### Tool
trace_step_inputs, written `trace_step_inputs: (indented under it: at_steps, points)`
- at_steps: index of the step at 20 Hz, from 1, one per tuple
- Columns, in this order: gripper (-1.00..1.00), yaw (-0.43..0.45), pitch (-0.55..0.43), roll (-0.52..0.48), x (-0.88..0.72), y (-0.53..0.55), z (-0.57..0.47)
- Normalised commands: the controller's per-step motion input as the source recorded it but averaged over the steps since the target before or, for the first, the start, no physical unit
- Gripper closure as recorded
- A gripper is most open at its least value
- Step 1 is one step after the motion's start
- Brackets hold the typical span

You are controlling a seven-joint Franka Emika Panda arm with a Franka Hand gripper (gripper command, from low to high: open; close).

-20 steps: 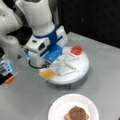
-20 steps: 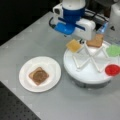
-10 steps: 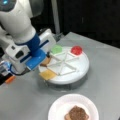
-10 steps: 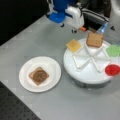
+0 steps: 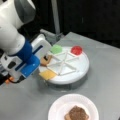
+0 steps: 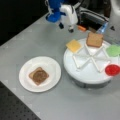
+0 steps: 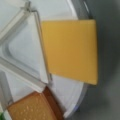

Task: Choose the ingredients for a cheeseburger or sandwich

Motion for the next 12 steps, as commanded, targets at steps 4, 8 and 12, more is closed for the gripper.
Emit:
trace_step_inputs:
  at_steps: [4, 8, 12]
  points:
    - [-1.0, -0.01, -0.067, 0.48, -0.05, -0.11, -0.18]
    - [-1.0, -0.013, -0.07, 0.382, -0.08, -0.13, -0.17]
    - [-1.0, 0.008, -0.119, 0.366, -0.07, -0.09, -0.17]
